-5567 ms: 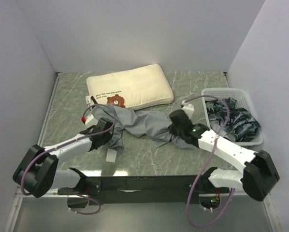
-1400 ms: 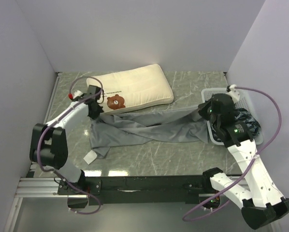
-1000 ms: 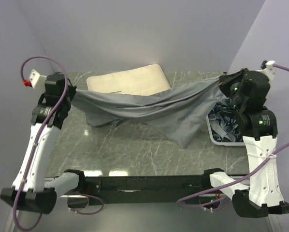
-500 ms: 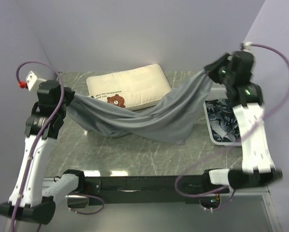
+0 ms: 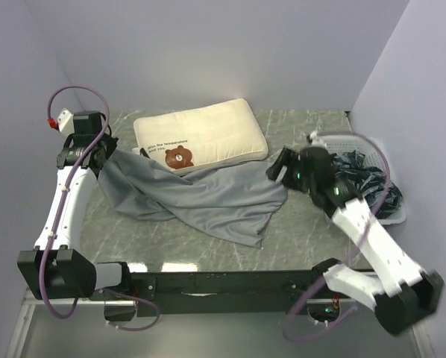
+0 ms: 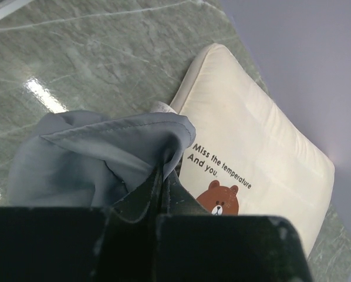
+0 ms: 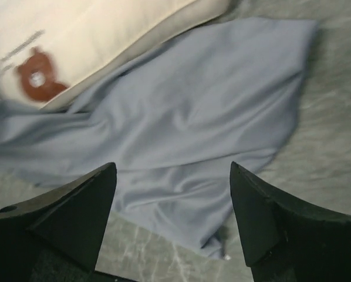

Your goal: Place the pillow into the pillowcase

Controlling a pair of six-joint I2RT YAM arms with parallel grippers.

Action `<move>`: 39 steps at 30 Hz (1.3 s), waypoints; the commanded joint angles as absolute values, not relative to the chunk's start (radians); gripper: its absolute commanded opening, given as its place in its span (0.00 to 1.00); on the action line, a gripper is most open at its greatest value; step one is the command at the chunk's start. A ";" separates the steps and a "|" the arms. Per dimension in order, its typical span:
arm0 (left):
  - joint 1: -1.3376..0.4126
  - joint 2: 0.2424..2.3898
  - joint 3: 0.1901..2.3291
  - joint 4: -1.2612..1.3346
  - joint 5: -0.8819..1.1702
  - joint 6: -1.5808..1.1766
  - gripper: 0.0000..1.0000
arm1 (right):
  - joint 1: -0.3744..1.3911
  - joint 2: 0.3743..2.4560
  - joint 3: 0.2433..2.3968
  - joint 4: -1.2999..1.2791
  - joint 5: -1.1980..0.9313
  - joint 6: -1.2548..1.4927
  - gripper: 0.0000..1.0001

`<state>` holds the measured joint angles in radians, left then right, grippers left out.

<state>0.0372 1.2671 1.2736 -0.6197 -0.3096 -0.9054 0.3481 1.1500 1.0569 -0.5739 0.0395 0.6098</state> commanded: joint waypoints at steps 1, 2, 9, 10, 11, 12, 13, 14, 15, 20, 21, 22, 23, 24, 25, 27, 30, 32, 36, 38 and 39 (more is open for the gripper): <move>0.040 1.258 1.259 -0.554 -0.273 -0.919 0.01 | 0.520 0.962 0.761 -0.472 0.142 0.762 0.83; 0.040 1.258 1.258 -0.551 -0.272 -0.920 0.01 | 0.538 0.910 0.711 -0.468 0.147 0.782 0.82; 0.040 1.238 1.224 -0.523 -0.259 -0.927 0.01 | 0.718 0.775 0.424 -0.433 0.192 0.951 0.79; 0.040 1.236 1.221 -0.522 -0.256 -0.927 0.01 | 0.754 0.775 0.416 -0.428 0.199 0.960 0.79; 0.040 1.236 1.220 -0.520 -0.252 -0.925 0.01 | 0.774 0.778 0.407 -0.414 0.205 0.965 0.79; 0.040 1.236 1.213 -0.519 -0.253 -0.923 0.01 | 0.808 0.794 0.391 -0.391 0.216 0.980 0.79; 0.041 1.235 1.210 -0.517 -0.252 -0.923 0.01 | 0.819 0.807 0.384 -0.371 0.219 0.995 0.79; 0.041 1.233 1.203 -0.512 -0.249 -0.922 0.01 | 0.833 0.819 0.382 -0.364 0.221 1.003 0.79; 0.040 1.229 1.197 -0.511 -0.249 -0.922 0.01 | 0.857 0.845 0.382 -0.354 0.225 1.011 0.79; 0.040 1.221 1.183 -0.503 -0.247 -0.913 0.01 | 0.937 0.937 0.391 -0.310 0.265 1.057 0.79; 0.041 1.221 1.181 -0.506 -0.248 -0.911 0.01 | 0.945 0.951 0.397 -0.314 0.274 1.061 0.79; 0.040 1.221 1.180 -0.506 -0.249 -0.910 0.01 | 0.960 0.965 0.400 -0.328 0.287 1.077 0.79; 0.041 1.220 1.175 -0.503 -0.247 -0.908 0.01 | 0.969 0.983 0.399 -0.328 0.302 1.081 0.79; 0.040 1.218 1.174 -0.502 -0.245 -0.907 0.01 | 0.974 0.988 0.393 -0.325 0.302 1.086 0.79; 0.040 1.218 1.169 -0.500 -0.245 -0.907 0.01 | 0.976 0.994 0.388 -0.307 0.301 1.091 0.78; 0.040 1.213 1.163 -0.496 -0.241 -0.900 0.01 | 0.979 1.018 0.385 -0.282 0.288 1.092 0.76; 0.040 1.213 1.161 -0.492 -0.233 -0.882 0.01 | 0.980 1.068 0.428 -0.265 0.288 1.078 0.49; 0.040 1.210 1.166 -0.494 -0.230 -0.864 0.01 | 0.979 1.081 0.472 -0.313 0.293 1.060 0.08; 0.040 1.195 1.189 -0.489 -0.213 -0.824 0.01 | 0.930 0.994 0.732 -0.507 0.376 0.970 0.00; 0.041 1.193 1.219 -0.495 -0.203 -0.802 0.01 | 0.867 0.918 0.855 -0.606 0.400 0.875 0.00; 0.040 1.192 1.233 -0.500 -0.193 -0.795 0.01 | 0.768 0.899 0.990 -0.626 0.387 0.833 0.00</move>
<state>0.0380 1.2285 1.1637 -0.5274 -0.2302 -0.8581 0.9318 1.0416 0.6506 -0.5018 0.2939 0.9901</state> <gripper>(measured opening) 0.018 0.008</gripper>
